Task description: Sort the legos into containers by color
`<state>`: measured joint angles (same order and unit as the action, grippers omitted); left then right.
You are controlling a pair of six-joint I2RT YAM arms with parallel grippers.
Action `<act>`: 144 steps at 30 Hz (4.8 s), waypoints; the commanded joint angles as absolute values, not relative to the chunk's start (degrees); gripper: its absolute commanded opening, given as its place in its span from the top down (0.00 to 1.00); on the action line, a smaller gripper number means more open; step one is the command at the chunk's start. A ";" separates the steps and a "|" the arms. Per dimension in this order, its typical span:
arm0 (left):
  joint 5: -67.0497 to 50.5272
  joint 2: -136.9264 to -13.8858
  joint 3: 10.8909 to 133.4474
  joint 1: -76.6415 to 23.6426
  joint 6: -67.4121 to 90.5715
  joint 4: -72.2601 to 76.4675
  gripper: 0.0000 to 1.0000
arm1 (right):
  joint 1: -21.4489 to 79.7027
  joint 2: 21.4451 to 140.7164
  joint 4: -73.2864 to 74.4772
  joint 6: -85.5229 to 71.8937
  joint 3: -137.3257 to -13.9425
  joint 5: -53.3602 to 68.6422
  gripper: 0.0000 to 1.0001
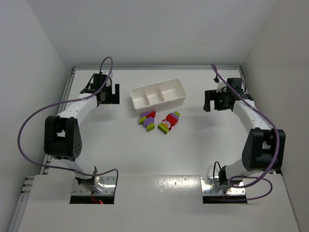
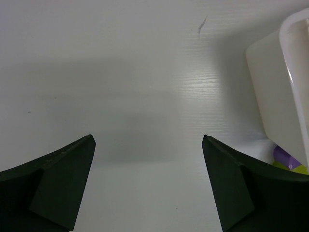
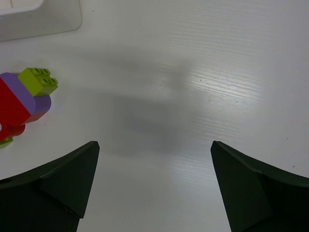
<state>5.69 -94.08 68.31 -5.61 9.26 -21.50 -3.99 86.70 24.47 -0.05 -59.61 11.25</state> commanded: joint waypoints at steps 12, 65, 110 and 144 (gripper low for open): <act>-22.04 -73.75 59.50 -12.13 -8.44 -27.86 0.03 | -2.12 80.34 26.53 12.19 -57.05 28.98 0.08; 2.64 -117.42 85.96 -45.44 4.66 -23.73 0.00 | -3.96 73.47 27.95 8.79 -50.89 23.03 0.08; -11.95 -91.44 61.90 -45.44 -1.22 -8.00 0.51 | -4.48 77.95 29.36 -0.86 -51.94 44.53 0.08; -8.44 -82.97 60.91 -54.32 -4.83 -5.28 0.60 | -1.49 84.73 17.05 -19.34 -51.24 72.86 0.23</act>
<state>-9.37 -84.84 58.63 -53.60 -4.08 -9.54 -2.35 84.64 19.03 -19.97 -50.81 70.13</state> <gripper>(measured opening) 0.692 0.775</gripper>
